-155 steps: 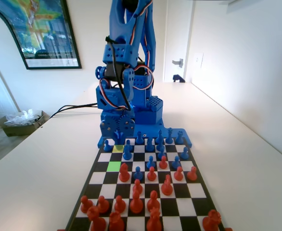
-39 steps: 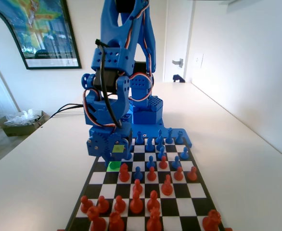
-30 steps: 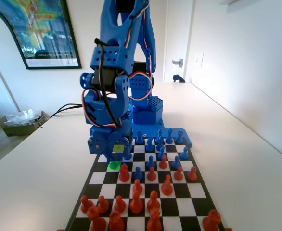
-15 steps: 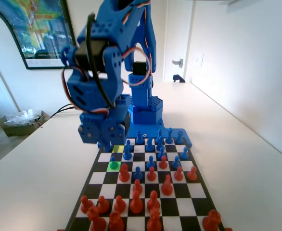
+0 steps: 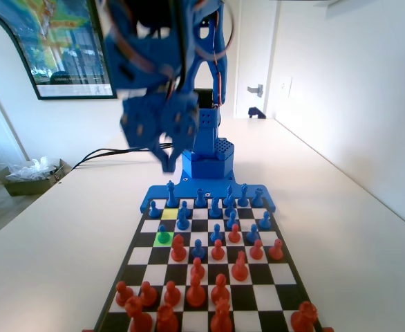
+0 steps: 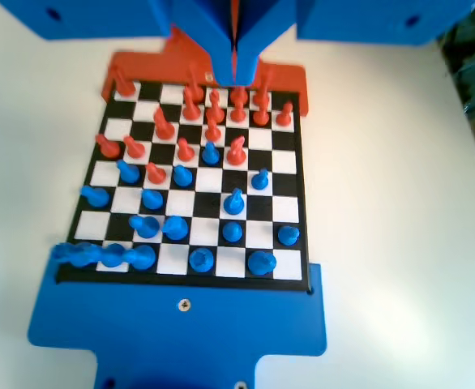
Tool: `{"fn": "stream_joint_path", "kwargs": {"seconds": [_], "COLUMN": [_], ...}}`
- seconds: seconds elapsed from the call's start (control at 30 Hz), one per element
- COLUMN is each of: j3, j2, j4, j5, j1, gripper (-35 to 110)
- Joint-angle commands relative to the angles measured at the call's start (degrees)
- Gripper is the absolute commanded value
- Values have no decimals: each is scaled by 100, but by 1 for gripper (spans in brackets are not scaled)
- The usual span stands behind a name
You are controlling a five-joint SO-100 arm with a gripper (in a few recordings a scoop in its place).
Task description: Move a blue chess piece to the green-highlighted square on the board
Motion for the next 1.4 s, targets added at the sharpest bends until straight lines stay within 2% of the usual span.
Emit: {"fn": "stream_joint_path", "kwargs": {"seconds": [0.0, 0.47, 0.77, 1.37], "j3": [88, 703, 756, 1055], "j2": [1169, 3322, 4034, 5203], "j4": [369, 896, 1230, 844], "j5": [79, 272, 220, 334], "j1": [-176, -844, -1028, -993], "gripper": [1, 1, 1, 1]}}
